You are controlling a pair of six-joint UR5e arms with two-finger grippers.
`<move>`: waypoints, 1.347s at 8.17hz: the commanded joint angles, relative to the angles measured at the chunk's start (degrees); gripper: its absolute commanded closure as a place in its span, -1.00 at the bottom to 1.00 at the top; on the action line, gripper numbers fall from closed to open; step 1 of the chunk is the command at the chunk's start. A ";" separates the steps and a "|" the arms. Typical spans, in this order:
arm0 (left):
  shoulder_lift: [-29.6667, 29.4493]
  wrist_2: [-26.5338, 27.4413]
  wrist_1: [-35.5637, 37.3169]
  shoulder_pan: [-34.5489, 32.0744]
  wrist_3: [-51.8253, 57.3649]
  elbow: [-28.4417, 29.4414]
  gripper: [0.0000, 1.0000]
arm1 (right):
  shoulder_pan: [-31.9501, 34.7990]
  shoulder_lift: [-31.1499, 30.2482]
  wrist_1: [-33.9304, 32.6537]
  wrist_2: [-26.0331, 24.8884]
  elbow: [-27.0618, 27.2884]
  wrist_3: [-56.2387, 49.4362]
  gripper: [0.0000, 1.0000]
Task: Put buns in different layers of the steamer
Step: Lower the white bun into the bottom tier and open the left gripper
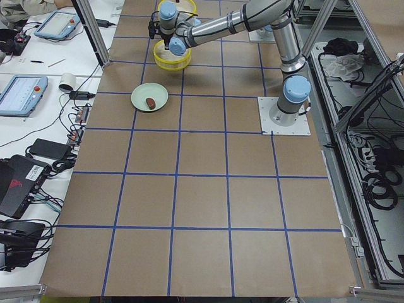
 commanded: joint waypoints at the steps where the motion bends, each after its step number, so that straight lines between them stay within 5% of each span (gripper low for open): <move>1: 0.12 0.15 0.11 -0.30 -3.20 0.08 -1.00 | 0.00 0.12 0.04 -0.01 0.00 -0.01 1.00; 3: 1.34 1.10 0.11 -0.30 -1.98 0.87 -1.00 | 0.00 0.21 0.12 -0.01 0.00 -0.01 1.00; 5: 1.97 12.39 -0.67 1.54 9.04 1.14 -1.00 | 0.00 0.13 0.12 -0.01 0.00 -0.01 1.00; 11: 4.52 13.41 -6.12 16.92 42.01 0.00 -1.00 | 0.00 0.04 0.21 -0.10 0.09 -0.01 1.00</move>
